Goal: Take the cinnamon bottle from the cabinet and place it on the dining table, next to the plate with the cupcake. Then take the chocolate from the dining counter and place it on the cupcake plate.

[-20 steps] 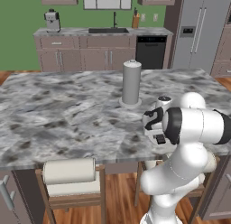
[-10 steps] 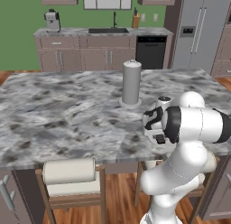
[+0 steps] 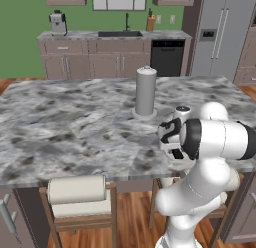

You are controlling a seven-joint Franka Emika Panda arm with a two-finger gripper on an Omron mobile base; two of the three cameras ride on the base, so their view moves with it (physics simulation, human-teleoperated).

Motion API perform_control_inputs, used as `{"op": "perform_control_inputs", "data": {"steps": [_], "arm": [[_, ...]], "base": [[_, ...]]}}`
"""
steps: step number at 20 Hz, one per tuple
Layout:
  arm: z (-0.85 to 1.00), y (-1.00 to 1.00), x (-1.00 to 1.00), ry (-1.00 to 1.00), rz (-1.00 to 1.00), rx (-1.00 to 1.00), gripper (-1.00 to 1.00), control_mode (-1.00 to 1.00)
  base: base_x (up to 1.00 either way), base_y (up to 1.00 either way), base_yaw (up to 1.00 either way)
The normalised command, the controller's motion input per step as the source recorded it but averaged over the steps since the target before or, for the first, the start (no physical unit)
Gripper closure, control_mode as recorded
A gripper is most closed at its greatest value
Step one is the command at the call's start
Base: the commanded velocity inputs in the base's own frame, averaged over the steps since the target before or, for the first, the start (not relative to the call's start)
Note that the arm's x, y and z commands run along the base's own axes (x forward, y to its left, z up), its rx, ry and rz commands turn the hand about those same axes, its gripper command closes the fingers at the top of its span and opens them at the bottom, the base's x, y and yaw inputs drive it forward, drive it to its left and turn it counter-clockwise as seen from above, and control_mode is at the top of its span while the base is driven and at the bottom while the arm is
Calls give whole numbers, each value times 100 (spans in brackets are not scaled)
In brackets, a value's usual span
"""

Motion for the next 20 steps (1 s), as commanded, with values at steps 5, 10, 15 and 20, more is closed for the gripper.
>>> {"op": "perform_control_inputs", "data": {"steps": [5,10,15,20], "arm": [[2,0,-12,0,0,0,-100,-100],[13,0,-18,0,0,0,-100,-100],[29,0,-37,0,0,0,-100,-100],[36,0,-44,1,-2,0,-100,-100]], "base": [[0,0,0],[0,0,0],[0,0,0],[0,0,0]]}}
